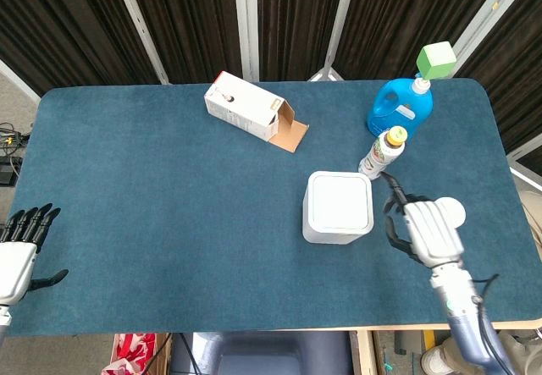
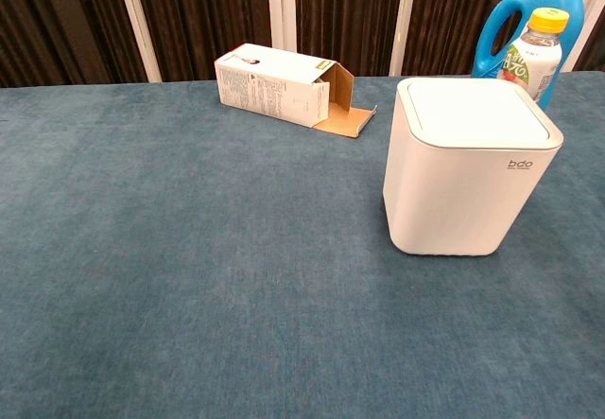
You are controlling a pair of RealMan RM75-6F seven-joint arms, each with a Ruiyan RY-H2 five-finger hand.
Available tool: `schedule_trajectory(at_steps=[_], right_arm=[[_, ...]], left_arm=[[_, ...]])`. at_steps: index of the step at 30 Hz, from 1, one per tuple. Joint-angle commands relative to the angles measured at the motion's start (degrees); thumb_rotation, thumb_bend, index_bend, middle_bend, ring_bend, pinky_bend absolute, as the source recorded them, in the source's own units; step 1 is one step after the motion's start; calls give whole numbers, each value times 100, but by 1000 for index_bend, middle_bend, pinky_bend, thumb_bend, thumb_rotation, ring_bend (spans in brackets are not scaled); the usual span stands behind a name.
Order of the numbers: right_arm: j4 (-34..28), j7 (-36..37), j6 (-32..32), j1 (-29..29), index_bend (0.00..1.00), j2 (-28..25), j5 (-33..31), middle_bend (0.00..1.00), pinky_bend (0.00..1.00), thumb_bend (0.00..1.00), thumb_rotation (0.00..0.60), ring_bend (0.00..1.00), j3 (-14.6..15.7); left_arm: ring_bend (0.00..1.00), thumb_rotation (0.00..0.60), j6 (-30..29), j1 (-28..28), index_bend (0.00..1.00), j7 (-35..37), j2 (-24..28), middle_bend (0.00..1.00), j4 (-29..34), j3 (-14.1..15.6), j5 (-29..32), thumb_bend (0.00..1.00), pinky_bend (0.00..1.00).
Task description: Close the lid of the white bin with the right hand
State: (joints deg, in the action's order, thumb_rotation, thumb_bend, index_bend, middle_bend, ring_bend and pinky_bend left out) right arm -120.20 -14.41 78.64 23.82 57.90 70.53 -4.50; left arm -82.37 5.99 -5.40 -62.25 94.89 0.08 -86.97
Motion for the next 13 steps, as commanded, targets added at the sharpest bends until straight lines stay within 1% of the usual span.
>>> schedule_trajectory(at_steps=[1,4,7,10,13], right_arm=[[811,422,364,-640,0,72,534,0,2,247,600,0,556],[1304,715,584,-1014,0,198,824,0,0,239,600,0,829],[1705,915,790,-1301,0,277,1126,0,0,238,600,0,1021],[2051,1101,1144,-1493,0,381,1417,0,0,237,600,0,995],[2457,1148,1439,-1647,0,599,1646,0,0,238,600,0,933]], left_arm=[[0,600,-17,-7,0,-23,-8,0,-3,5,-17,0,0],[0,600,-22,-13,0,-57,-22,0,-3,10,-21,0,0],[0,600,-28,-12,0,-104,-38,0,-6,2,-13,0,0],[0,600,-24,-5,0,-145,-56,0,-27,-17,11,0,0],[0,600,4,12,0,-154,-77,0,-62,-46,63,0,0]])
